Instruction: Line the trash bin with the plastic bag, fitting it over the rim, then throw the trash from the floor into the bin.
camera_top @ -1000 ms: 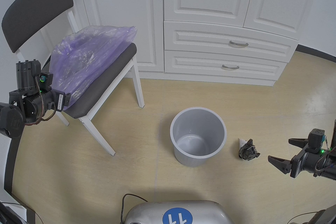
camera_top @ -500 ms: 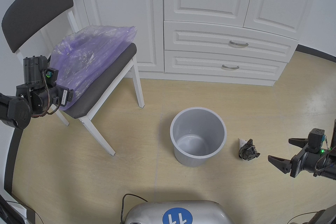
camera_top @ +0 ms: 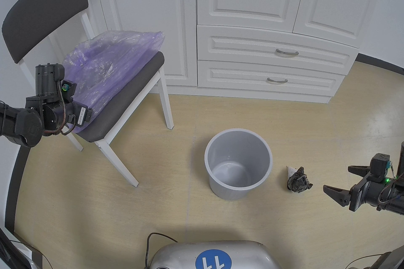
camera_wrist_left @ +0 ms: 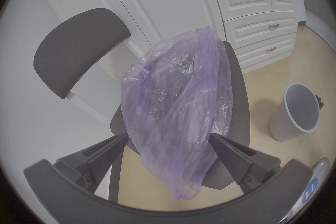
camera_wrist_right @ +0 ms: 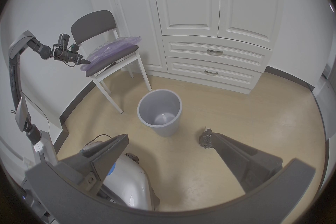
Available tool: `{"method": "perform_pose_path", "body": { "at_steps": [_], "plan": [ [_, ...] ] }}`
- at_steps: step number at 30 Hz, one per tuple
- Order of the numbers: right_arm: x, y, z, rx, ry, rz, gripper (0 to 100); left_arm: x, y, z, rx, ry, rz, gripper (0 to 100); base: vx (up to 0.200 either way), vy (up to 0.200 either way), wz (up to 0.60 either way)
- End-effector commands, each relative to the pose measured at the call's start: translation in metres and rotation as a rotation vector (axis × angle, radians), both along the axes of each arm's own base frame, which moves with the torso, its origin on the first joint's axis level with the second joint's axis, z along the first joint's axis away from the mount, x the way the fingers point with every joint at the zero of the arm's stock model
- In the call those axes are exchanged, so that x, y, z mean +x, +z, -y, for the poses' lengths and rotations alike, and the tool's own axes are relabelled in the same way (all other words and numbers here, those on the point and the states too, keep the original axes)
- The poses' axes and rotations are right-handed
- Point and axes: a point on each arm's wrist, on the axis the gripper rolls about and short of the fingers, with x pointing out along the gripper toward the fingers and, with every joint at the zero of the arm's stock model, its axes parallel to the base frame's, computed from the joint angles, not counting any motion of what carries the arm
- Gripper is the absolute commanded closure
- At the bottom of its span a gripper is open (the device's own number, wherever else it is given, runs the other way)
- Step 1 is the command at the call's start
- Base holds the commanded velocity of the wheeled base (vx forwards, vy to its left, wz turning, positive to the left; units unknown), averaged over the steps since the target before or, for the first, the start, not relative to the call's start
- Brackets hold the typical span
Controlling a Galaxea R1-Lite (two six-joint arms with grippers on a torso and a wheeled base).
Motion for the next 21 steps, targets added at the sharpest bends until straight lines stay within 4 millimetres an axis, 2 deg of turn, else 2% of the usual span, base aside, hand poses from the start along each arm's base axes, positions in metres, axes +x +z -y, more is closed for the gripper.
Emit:
{"method": "perform_pose_path", "body": {
  "at_steps": [1,10,15,21],
  "plan": [
    [0.001,-0.002,0.0,-0.003,-0.002,-0.01,0,0.0,-0.003,0.003,0.001,-0.006,-0.008,0,0.0,0.0,0.0],
    [0.001,-0.002,0.0,-0.004,-0.002,-0.012,0,0.017,-0.011,0.0,0.035,-0.003,-0.034,0,0.0,0.0,0.0],
    [0.001,-0.001,0.0,-0.002,-0.004,-0.009,0,0.028,-0.005,-0.012,0.053,0.029,-0.013,0,0.0,0.0,0.0],
    [0.001,-0.001,0.0,0.0,-0.004,-0.005,0,0.028,0.005,-0.03,0.092,0.102,0.02,0,0.0,0.0,0.0]
  ]
}}
